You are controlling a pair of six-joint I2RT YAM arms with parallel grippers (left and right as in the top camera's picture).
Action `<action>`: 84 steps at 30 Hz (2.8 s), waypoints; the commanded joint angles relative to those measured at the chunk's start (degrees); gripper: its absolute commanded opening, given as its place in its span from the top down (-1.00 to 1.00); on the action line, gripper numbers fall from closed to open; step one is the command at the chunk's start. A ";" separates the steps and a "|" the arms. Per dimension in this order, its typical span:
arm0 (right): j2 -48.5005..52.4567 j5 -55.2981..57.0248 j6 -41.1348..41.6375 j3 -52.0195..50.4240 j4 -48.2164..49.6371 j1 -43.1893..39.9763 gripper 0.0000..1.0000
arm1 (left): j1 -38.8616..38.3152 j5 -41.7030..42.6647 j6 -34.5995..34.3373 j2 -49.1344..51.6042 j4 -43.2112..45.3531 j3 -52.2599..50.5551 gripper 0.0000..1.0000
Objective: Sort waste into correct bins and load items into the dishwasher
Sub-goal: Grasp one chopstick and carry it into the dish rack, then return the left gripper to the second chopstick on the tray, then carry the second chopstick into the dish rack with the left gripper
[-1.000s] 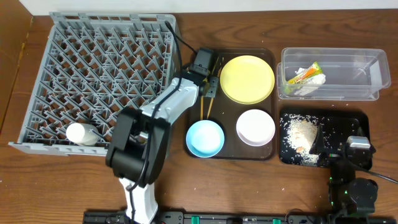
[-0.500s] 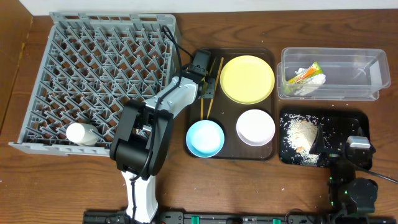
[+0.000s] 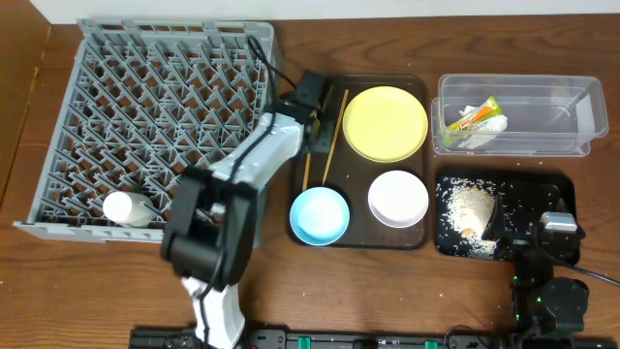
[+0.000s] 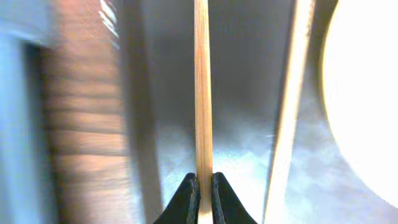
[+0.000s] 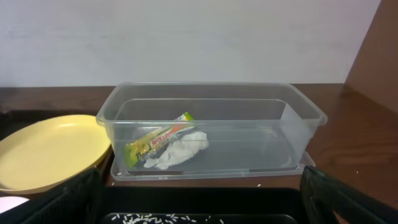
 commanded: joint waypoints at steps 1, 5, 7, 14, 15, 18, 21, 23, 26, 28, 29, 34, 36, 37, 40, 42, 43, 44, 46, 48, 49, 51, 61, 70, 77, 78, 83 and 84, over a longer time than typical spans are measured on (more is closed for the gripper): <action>-0.37 0.20 -0.39 -0.26 0.11 -0.55 -0.99 | 1.66 -0.59 3.06 -10.10 -2.19 3.15 0.84; -0.37 0.20 -0.39 -0.26 0.11 -0.57 -0.99 | 3.45 -5.90 5.62 -15.45 -7.34 3.13 0.84; -0.37 0.20 -0.39 -0.26 0.11 -0.57 -0.98 | 4.72 -8.92 6.80 -16.37 -9.94 2.99 0.84; -0.37 0.20 -0.39 -0.26 0.11 -0.57 -0.99 | 11.06 -9.57 14.16 -14.01 -10.86 0.39 0.85; -0.37 0.20 -0.39 -0.26 0.11 -0.57 -0.99 | 11.93 -9.51 14.53 -13.31 -10.88 0.39 0.85; -0.37 0.20 -0.39 -0.26 0.11 -0.55 -0.98 | 13.40 -8.96 15.04 -11.91 -10.88 0.39 0.84; -0.37 0.20 -0.39 -0.26 0.11 -0.57 -0.98 | 13.55 -6.12 17.38 -11.41 -10.88 0.39 0.84; -0.37 0.20 -0.39 -0.26 0.09 -0.57 -0.98 | 13.46 -4.72 17.53 -11.41 -10.84 0.39 0.76; -0.37 0.20 -0.39 -0.26 0.11 -0.57 -0.99 | 13.38 -4.59 17.51 -11.43 -11.04 0.39 0.58; -0.37 0.20 -0.39 -0.26 0.11 -0.55 -0.99 | 13.31 -4.59 17.00 -11.78 -11.37 0.42 0.40; -0.37 0.20 -0.39 -0.26 0.11 -0.57 -0.99 | 13.33 -4.57 16.57 -12.02 -11.41 0.42 0.34; -0.37 0.20 -0.39 -0.26 0.09 -0.57 -0.98 | 12.92 4.13 14.69 -14.93 -12.50 1.31 0.25; -0.37 0.20 -0.39 -0.26 0.11 -0.57 -0.99 | 12.15 12.79 14.19 -15.78 -12.39 1.29 0.25; -0.37 0.20 -0.39 -0.26 0.11 -0.57 -0.99 | 11.39 17.20 13.84 -15.82 -12.04 1.29 0.25; -0.37 0.20 -0.39 -0.26 0.11 -0.55 -0.99 | 8.46 21.24 12.74 -14.67 -9.75 1.09 0.24; -0.37 0.20 -0.39 -0.26 0.11 -0.57 -0.99 | 6.27 19.17 12.74 -13.16 -8.15 0.98 0.19; -0.37 0.20 -0.39 -0.26 0.11 -0.55 -0.99 | 5.05 17.62 12.74 -11.96 -7.26 0.98 0.17; -0.37 0.20 -0.39 -0.26 0.09 -0.57 -0.99 | 4.07 16.57 12.74 -10.80 -6.47 0.98 0.15; -0.37 0.20 -0.39 -0.26 0.11 -0.57 -0.98 | 2.40 15.23 12.74 -8.28 -5.11 0.98 0.12; -0.37 0.20 -0.39 -0.26 0.11 -0.57 -0.98 | 1.18 15.08 12.74 -5.79 -3.98 0.98 0.11; -0.37 0.20 -0.39 -0.26 0.11 -0.57 -0.99 | 0.74 15.10 12.76 -4.68 -3.50 0.98 0.09; -0.37 0.20 -0.39 -0.26 0.11 -0.57 -0.98 | -0.26 15.10 12.76 -2.16 -2.32 0.98 0.05; -0.37 0.20 -0.39 -0.26 0.11 -0.57 -0.99 | -1.27 12.96 13.33 6.12 0.79 0.98 0.21; -0.37 0.20 -0.39 -0.26 0.11 -0.57 -0.98 | -1.55 12.92 12.98 5.60 0.11 1.25 0.84; -0.37 0.20 -0.39 -0.26 0.09 -0.57 -0.98 | 0.50 10.95 13.00 -4.61 -4.20 3.26 0.84; -0.37 0.20 -0.39 -0.26 0.11 -0.55 -0.99 | 0.87 9.70 12.98 -6.34 -4.94 3.26 0.85; -0.37 0.20 -0.39 -0.26 0.09 -0.57 -0.99 | 3.15 -1.18 13.18 -13.92 -10.05 3.26 0.84; -0.37 0.20 -0.39 -0.26 0.09 -0.57 -0.99 | 3.67 -3.13 13.16 -14.58 -11.02 3.26 0.84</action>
